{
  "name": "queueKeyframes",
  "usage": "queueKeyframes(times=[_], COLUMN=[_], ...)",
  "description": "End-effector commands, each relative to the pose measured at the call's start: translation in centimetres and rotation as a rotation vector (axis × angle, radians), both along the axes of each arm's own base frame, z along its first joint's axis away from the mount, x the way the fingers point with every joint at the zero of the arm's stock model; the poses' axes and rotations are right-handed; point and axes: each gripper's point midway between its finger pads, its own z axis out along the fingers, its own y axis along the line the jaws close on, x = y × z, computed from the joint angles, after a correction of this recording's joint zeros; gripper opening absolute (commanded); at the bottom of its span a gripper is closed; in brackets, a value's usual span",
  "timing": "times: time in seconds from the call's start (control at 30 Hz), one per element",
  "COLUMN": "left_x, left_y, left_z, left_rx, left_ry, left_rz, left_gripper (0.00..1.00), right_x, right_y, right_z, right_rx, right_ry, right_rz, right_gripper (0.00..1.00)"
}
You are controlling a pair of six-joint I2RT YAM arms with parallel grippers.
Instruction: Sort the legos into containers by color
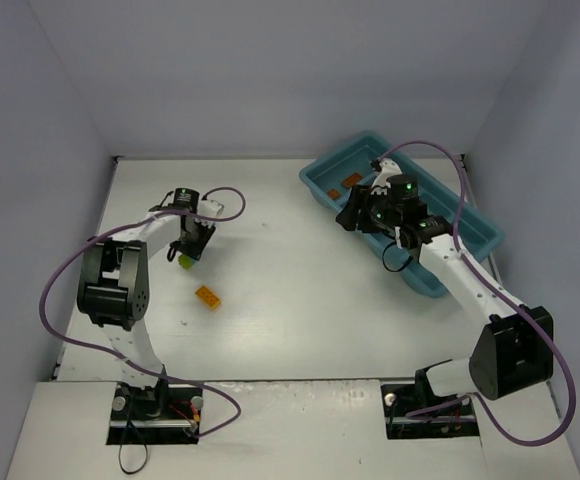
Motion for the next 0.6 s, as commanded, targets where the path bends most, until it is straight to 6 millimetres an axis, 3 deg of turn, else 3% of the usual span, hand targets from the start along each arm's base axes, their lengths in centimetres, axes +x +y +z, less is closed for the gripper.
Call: queueKeyframes(times=[0.0, 0.1, 0.23, 0.33, 0.4, 0.47, 0.57], left_x=[1.7, 2.6, 3.8, 4.5, 4.5, 3.6, 3.9], left_y=[-0.6, -1.5, -3.8, -5.8, -8.4, -10.3, -12.6], left_z=[2.4, 4.3, 8.7, 12.3, 14.8, 16.2, 19.1], left_rx=[-0.018, -0.081, -0.266, -0.453, -0.655, -0.838, -1.055], left_ry=[-0.07, -0.116, -0.19, -0.243, -0.25, -0.205, -0.249], left_rz=[0.025, 0.074, 0.201, 0.345, 0.428, 0.547, 0.65], left_gripper=[0.23, 0.13, 0.0, 0.0, 0.0, 0.0, 0.0], right_x=[0.1, -0.1, -0.4, -1.0, -1.6, -1.7, -2.3], right_y=[0.4, 0.6, 1.9, 3.7, 5.0, 6.0, 8.2], right_z=[2.5, 2.5, 3.3, 4.7, 5.3, 6.2, 7.4], right_rx=[0.028, 0.035, 0.067, 0.102, 0.124, 0.155, 0.19], right_ry=[-0.084, -0.081, -0.089, -0.121, -0.136, -0.158, -0.191], right_rz=[0.024, 0.033, 0.088, 0.14, 0.166, 0.169, 0.199], right_gripper=[0.5, 0.5, 0.49, 0.49, 0.5, 0.52, 0.57])
